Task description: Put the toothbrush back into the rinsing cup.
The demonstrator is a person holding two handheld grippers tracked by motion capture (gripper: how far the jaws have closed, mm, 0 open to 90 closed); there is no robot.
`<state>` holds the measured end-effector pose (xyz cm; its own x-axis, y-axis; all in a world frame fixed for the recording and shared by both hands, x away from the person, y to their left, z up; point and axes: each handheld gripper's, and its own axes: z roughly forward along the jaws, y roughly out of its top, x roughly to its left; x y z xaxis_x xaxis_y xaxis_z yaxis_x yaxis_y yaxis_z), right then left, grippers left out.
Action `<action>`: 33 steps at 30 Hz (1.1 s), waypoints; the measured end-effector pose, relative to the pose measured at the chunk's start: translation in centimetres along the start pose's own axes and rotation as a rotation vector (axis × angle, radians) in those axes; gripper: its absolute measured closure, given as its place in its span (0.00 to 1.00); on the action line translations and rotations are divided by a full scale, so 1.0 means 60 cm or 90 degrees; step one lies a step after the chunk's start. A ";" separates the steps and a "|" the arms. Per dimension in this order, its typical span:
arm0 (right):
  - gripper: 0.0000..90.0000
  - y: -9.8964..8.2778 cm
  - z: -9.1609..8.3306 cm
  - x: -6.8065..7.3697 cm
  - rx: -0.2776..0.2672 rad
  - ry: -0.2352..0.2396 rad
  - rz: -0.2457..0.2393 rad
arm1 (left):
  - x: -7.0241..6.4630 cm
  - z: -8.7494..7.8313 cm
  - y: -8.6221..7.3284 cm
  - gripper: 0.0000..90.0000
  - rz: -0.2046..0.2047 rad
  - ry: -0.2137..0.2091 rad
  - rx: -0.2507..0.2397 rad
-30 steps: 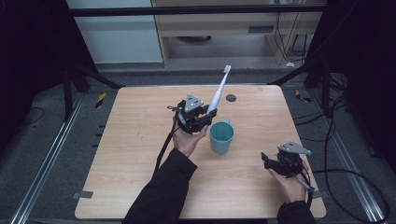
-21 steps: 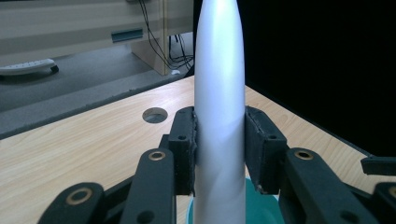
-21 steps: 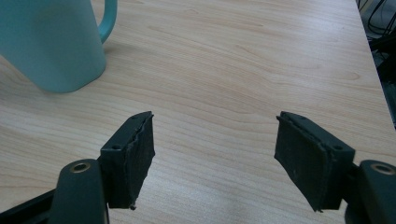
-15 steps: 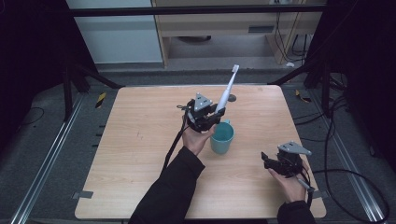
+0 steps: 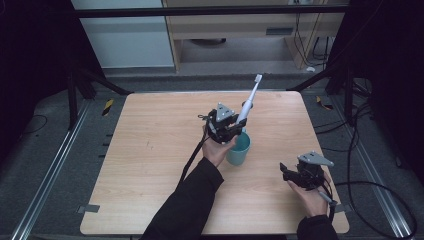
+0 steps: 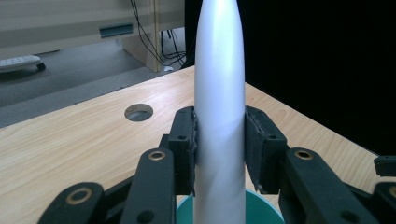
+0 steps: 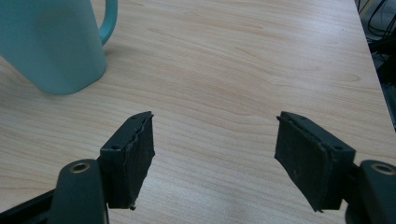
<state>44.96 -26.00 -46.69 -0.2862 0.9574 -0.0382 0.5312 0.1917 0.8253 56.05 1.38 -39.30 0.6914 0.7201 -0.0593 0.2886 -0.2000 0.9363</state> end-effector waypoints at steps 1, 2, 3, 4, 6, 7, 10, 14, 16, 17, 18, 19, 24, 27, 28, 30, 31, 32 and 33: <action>0.31 0.000 0.000 0.000 -0.001 0.001 0.000 | 0.000 0.002 -0.003 0.73 -0.001 0.000 0.001; 0.31 0.000 0.000 0.000 -0.001 0.001 0.000 | -0.001 0.003 -0.006 0.73 -0.002 -0.001 0.003; 0.31 0.000 0.000 0.000 0.000 0.001 0.001 | -0.001 0.006 -0.010 0.73 -0.001 0.000 0.006; 0.31 0.000 0.000 0.000 0.001 0.001 -0.002 | -0.001 0.007 -0.013 0.73 -0.003 0.000 0.008; 0.31 0.000 0.001 0.000 0.001 -0.002 -0.005 | 0.000 0.009 -0.018 0.73 -0.005 0.000 0.009; 0.31 0.000 0.001 0.000 0.000 -0.002 -0.005 | 0.001 0.010 -0.021 0.73 -0.004 0.000 0.012; 0.31 0.000 0.001 0.000 0.001 -0.002 -0.005 | 0.001 0.010 -0.029 0.73 -0.007 0.003 0.011; 0.31 0.000 0.001 0.001 0.002 -0.001 -0.004 | 0.001 0.010 -0.040 0.73 -0.008 0.006 0.013; 0.31 0.000 0.001 0.001 0.003 -0.001 -0.005 | 0.001 0.010 -0.044 0.73 -0.007 0.008 0.015; 0.31 0.000 0.001 0.001 0.003 -0.001 -0.005 | 0.000 0.010 -0.047 0.73 -0.005 0.010 0.016; 0.31 0.000 0.001 0.001 0.003 -0.001 -0.005 | -0.001 0.011 -0.048 0.73 -0.002 0.013 0.018; 0.31 0.000 0.001 0.001 0.003 -0.001 -0.005 | -0.001 0.011 -0.050 0.73 -0.002 0.015 0.020; 0.31 0.000 0.001 0.002 0.003 -0.001 -0.006 | -0.003 0.013 -0.061 0.73 -0.004 0.012 0.025; 0.31 0.000 0.002 0.002 0.004 -0.003 -0.007 | -0.006 0.016 -0.068 0.73 -0.004 0.012 0.030; 0.31 0.000 0.001 0.002 0.003 -0.003 -0.008 | -0.006 0.017 -0.070 0.73 -0.003 0.011 0.033; 0.31 0.000 0.001 0.002 0.003 -0.002 -0.008 | -0.008 0.017 -0.074 0.73 -0.002 0.011 0.033; 0.31 0.000 0.001 0.001 0.002 -0.002 -0.008 | -0.008 0.016 -0.074 0.73 -0.001 0.011 0.031; 0.31 0.000 0.001 0.001 0.003 -0.002 -0.008 | -0.009 0.014 -0.075 0.73 -0.001 0.010 0.029; 0.31 0.000 0.001 0.001 0.003 -0.003 -0.008 | -0.009 0.014 -0.075 0.73 -0.002 0.008 0.029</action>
<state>44.99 -25.91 -46.72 -0.2897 0.9557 -0.0513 0.5313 0.2051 0.8220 54.94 1.34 -43.76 0.6820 0.7291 -0.0568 0.3208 -0.2285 0.9192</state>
